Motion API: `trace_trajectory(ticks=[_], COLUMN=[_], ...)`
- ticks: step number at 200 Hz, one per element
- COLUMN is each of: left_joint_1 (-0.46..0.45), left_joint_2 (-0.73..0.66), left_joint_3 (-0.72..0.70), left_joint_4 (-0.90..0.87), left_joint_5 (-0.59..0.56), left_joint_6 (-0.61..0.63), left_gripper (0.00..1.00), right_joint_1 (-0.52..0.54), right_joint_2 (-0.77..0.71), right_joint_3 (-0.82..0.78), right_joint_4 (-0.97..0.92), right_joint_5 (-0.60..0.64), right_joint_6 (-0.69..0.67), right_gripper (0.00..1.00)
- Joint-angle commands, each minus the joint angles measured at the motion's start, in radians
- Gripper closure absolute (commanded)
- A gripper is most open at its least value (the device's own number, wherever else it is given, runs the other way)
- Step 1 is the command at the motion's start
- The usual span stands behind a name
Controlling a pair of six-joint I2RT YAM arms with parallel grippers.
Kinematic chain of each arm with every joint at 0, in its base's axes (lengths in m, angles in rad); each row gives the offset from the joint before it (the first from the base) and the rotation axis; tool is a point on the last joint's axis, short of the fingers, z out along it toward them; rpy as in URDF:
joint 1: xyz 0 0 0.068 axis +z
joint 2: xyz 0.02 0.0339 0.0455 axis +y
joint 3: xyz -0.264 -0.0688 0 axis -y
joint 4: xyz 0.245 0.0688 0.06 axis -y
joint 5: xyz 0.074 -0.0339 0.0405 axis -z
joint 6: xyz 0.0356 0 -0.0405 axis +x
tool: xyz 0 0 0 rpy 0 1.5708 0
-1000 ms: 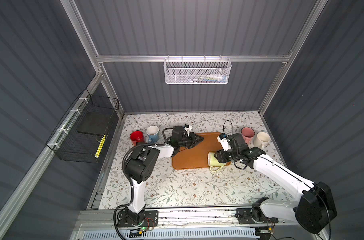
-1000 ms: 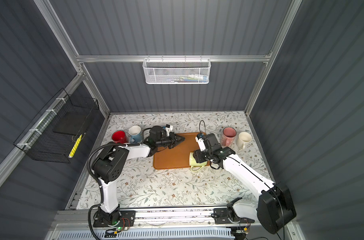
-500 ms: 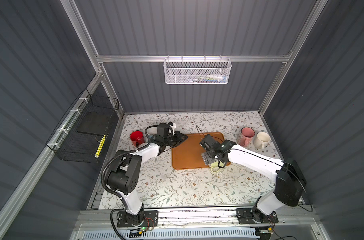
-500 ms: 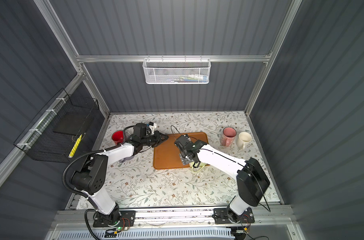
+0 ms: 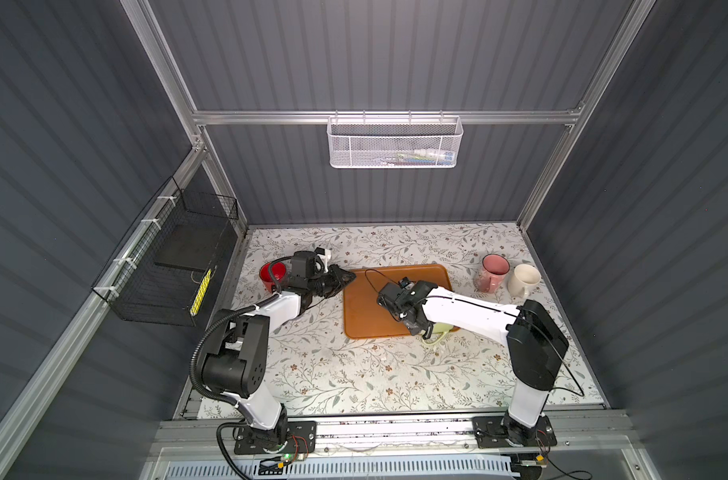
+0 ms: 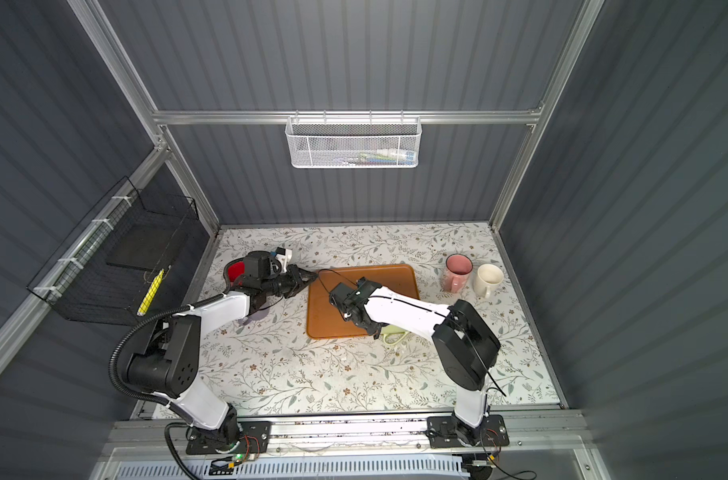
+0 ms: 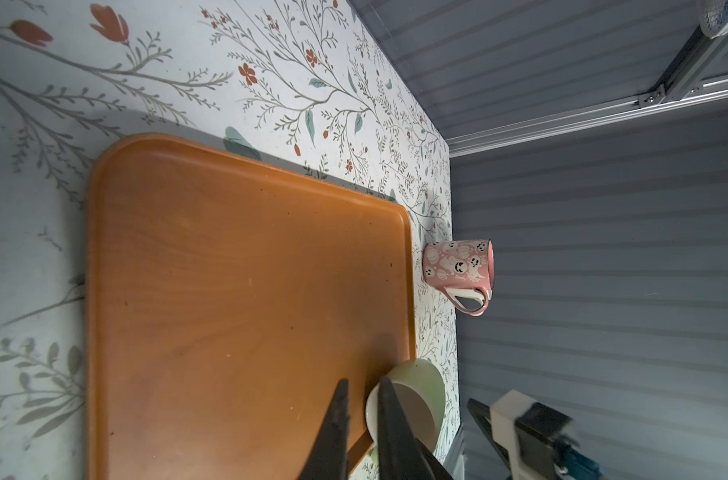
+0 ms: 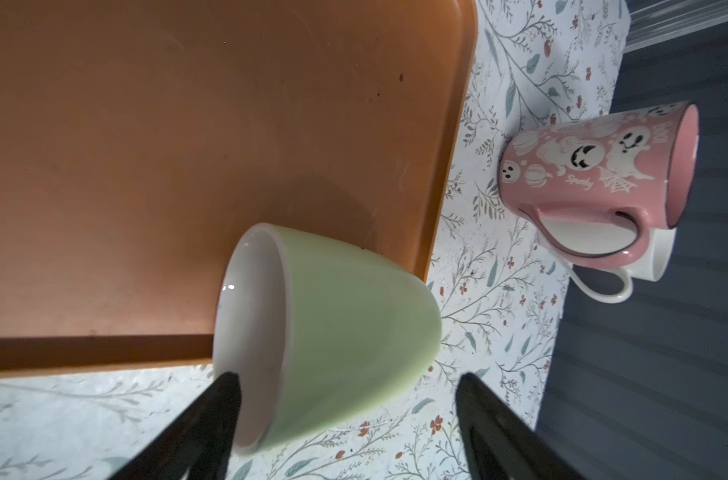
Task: Turn the mug right side up
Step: Pick up the mug from the tray.
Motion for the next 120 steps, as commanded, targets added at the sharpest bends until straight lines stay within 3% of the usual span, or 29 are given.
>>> trace_trajectory(ticks=[1, 32, 51, 94, 120], left_joint_1=[0.014, 0.025, 0.027, 0.03, 0.03], left_joint_2=[-0.022, -0.02, -0.015, -0.025, -0.033], left_joint_3=[-0.021, -0.027, -0.028, -0.028, -0.021], left_joint_4=[0.033, 0.049, 0.054, 0.039, 0.016], left_joint_5=[0.051, 0.064, 0.07, 0.07, 0.061], left_joint_6=[0.001, -0.005, -0.008, -0.002, 0.007], left_gripper=[0.85, 0.85, 0.85, 0.85, 0.85], right_joint_1=[0.001, -0.002, -0.009, -0.056, -0.097], right_joint_2=[0.011, 0.034, 0.042, 0.026, 0.0], right_joint_3=[0.003, -0.001, -0.016, -0.067, -0.103], right_joint_4=[-0.04, -0.055, -0.048, 0.016, 0.062], right_joint_5=[0.057, 0.076, 0.074, 0.034, -0.003], right_joint_6=[0.058, 0.083, 0.088, 0.071, 0.038], right_gripper=[0.22, 0.27, 0.43, 0.48, 0.59])
